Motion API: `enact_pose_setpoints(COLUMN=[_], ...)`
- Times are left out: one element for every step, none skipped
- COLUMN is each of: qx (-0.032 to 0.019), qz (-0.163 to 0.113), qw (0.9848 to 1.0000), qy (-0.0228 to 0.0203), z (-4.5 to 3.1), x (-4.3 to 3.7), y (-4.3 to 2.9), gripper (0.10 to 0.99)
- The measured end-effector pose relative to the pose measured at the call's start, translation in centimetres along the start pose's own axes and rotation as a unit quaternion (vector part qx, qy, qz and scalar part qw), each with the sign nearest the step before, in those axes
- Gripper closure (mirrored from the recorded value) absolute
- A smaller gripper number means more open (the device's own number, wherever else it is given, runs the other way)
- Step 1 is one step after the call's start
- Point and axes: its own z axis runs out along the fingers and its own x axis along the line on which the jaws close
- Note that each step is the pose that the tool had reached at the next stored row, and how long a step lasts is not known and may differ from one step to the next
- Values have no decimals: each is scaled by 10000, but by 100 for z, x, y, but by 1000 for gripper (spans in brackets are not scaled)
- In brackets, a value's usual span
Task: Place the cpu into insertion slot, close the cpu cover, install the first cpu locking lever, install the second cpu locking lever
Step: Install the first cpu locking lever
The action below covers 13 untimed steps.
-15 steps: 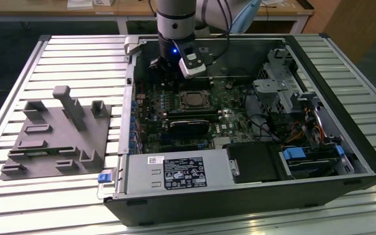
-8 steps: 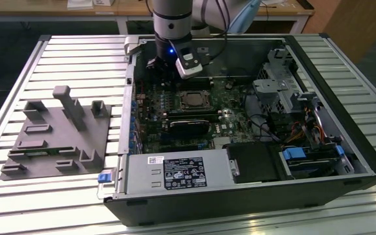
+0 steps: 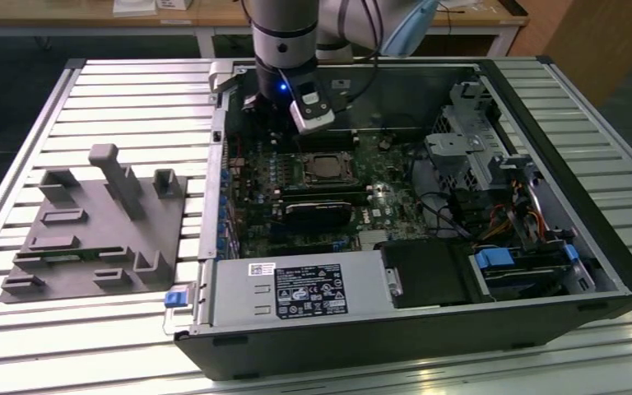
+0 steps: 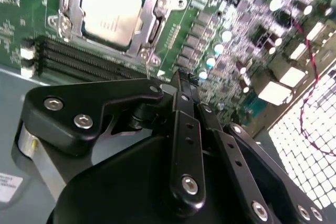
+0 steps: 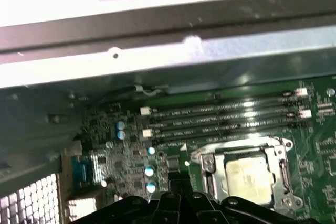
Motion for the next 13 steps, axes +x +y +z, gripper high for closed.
enact_pose_setpoints(qx=[-61,-131,-202,-267,-330,-394,-461,-528,-577,-610,-621,-622,-623], qz=[1,2,2,4,5,5,6,7,8,8,9,9,9], qw=[10000,9999,9998,9996,9994,9992,9989,9986,9983,9981,9980,9980,9980], qy=[8,19,29,39,49,58,68,79,85,90,92,92,92], z=[0,0,0,0,-1,-1,-1,-1,-1,-1,-1,-1,-1], x=[5,8,11,14,17,19,22,23,24,25,25,25,25], y=[-1,-2,-3,-4,-5,-5,-6,-7,-8,-8,-8,-7,-7], gripper=[980,980,980,980,980,980,980,980,980,980,980,980,980])
